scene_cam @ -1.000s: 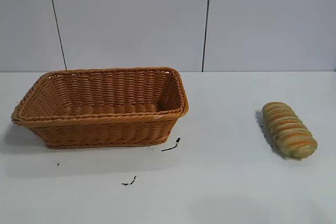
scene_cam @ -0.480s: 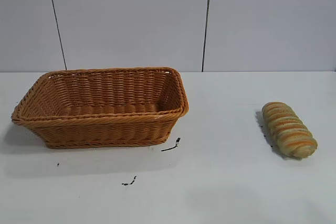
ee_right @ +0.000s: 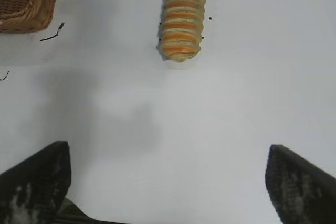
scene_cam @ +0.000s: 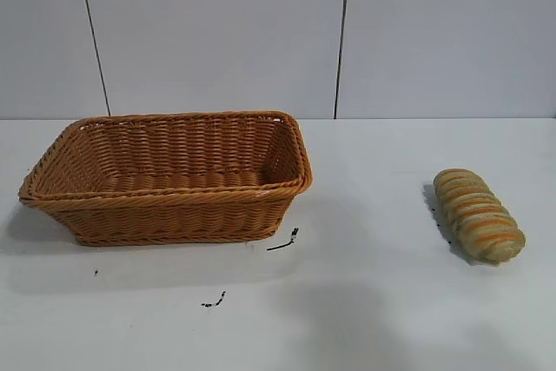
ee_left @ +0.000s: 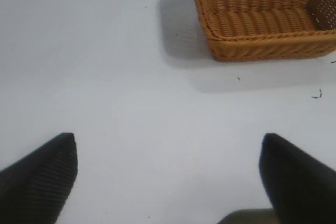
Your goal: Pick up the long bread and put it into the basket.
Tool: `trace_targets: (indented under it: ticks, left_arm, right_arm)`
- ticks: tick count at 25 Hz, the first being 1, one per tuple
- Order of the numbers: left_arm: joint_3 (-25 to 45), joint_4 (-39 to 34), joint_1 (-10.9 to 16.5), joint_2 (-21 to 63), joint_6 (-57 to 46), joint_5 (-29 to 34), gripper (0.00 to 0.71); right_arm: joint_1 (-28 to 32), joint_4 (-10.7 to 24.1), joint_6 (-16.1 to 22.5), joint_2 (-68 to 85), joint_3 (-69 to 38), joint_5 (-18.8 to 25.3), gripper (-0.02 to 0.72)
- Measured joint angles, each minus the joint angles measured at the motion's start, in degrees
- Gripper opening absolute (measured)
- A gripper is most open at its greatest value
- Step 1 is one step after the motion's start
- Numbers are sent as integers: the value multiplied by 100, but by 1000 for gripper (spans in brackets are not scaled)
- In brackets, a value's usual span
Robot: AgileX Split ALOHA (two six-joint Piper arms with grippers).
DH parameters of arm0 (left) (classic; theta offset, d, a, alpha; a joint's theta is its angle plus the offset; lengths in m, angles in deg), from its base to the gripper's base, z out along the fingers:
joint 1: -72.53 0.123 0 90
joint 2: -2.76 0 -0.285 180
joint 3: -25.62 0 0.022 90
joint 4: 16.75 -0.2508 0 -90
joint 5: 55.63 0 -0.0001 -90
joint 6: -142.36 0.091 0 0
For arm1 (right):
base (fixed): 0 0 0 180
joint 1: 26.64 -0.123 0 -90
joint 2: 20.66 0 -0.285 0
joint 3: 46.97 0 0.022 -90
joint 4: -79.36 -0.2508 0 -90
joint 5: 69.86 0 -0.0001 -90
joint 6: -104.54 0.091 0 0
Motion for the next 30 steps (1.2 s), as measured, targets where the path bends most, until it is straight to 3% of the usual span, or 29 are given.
trace_targets:
  ticks: [13, 23, 30]
  left_arm:
    - [0, 0, 0, 0, 0, 0, 693]
    - [0, 0, 0, 0, 0, 0, 693]
    - [0, 0, 0, 0, 0, 0, 693]
  right_arm:
    - [0, 143, -83, -2977, 1901, -196, 690]
    - [-261, 236, -155, -4171, 2065, -794, 690]
    - [-231, 271, 35, -4746, 2070, -1186, 690]
